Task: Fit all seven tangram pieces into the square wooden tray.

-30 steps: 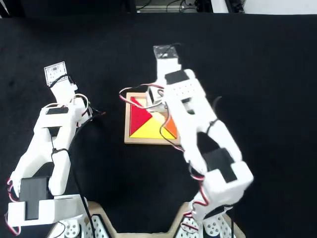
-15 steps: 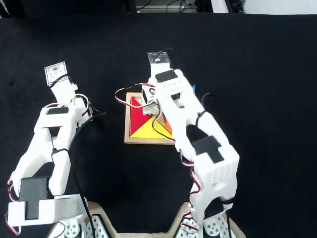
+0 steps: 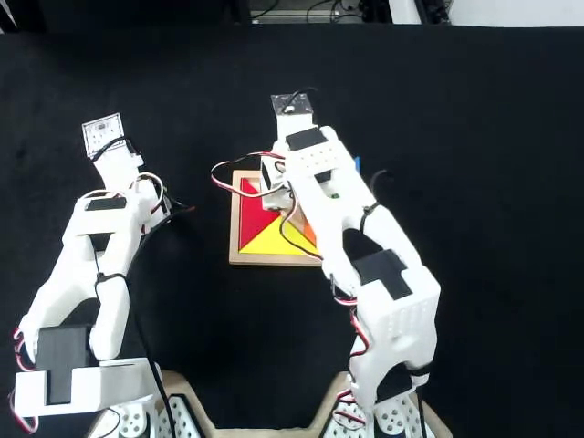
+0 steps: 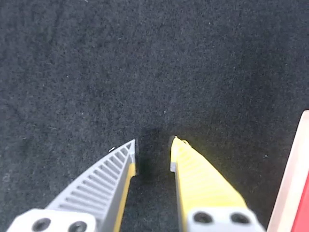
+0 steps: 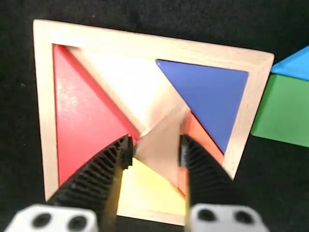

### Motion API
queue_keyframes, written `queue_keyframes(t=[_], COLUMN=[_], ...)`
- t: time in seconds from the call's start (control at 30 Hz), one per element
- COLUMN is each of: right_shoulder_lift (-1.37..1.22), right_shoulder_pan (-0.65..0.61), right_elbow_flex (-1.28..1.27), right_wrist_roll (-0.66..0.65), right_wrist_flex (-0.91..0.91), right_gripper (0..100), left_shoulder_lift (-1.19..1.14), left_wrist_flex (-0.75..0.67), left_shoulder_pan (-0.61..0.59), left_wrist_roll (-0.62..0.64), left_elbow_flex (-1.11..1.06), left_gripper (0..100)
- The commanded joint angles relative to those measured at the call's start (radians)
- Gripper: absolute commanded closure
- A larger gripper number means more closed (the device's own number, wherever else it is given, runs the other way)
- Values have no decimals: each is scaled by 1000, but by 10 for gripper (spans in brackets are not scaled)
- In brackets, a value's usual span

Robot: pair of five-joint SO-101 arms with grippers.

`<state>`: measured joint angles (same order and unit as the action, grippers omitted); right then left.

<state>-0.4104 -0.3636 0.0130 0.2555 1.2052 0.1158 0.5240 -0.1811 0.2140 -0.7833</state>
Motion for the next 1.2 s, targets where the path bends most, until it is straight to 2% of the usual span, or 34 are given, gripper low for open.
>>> queue_keyframes(t=[0.0,0.17,0.27,0.4,0.47,0.57,0.73,0.93,1.17], right_shoulder_lift=[8,21,50,127,136,93,-41,-165,-222], right_shoulder_pan=[-12,-15,-12,-18,-23,-23,-3,40,98], right_elbow_flex=[41,51,58,65,68,93,185,298,305], right_wrist_roll=[2,-2,-48,-147,-193,-222,-224,-226,-227], right_wrist_flex=[17,37,37,-6,-46,-69,-68,41,66], right_gripper=[733,776,818,995,956,989,988,988,988], left_shoulder_lift=[5,5,5,5,5,5,5,5,5], left_wrist_flex=[-17,-17,-17,-17,-17,-17,-18,-18,-18], left_shoulder_pan=[12,12,12,12,12,12,12,12,12], left_wrist_roll=[-11,-11,-11,-11,-11,-11,-11,-11,-11], left_elbow_flex=[8,8,8,8,8,8,8,10,10], left_gripper=[870,870,870,870,870,870,870,870,870])
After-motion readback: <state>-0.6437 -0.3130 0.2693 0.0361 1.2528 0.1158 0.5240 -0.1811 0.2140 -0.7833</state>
